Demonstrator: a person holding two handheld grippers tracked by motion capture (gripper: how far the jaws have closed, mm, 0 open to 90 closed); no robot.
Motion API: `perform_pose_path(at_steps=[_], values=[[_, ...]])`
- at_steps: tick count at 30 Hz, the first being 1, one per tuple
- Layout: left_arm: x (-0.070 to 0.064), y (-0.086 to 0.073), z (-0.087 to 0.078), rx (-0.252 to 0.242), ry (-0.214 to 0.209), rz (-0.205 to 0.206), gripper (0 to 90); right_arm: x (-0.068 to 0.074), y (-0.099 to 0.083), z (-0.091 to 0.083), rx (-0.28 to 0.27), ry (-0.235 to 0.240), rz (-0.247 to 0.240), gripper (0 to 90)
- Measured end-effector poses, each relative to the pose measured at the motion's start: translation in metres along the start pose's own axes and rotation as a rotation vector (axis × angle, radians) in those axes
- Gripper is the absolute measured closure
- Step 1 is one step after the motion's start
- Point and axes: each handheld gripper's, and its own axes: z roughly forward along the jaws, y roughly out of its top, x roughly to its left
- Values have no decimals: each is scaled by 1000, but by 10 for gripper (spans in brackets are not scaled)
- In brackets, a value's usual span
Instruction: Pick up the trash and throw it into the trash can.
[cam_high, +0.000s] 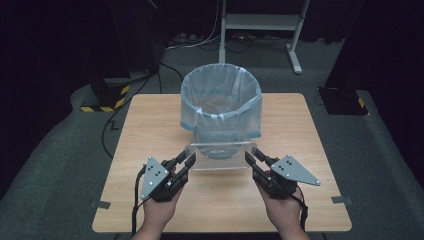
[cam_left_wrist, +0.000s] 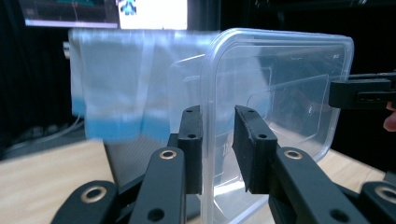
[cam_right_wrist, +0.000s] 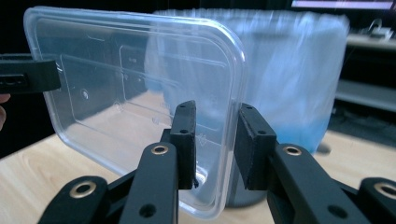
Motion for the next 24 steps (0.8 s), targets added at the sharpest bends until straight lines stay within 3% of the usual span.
perform_pose_path(at_steps=[9,12,14,19,24], values=[[-1,42,-3,-122,-5,60,729,2,46,-17,-126,-19,-67,709],[0,49,1,-144,-5,55,731,0,55,-16,-142,-19,-72,709],[4,53,6,-147,-5,69,732,-2,59,-13,-147,-26,-73,709],[10,62,18,-144,-11,56,738,-11,70,-3,-147,-38,-69,707],[26,82,40,-157,-13,70,739,-23,92,13,-147,-58,-78,704]])
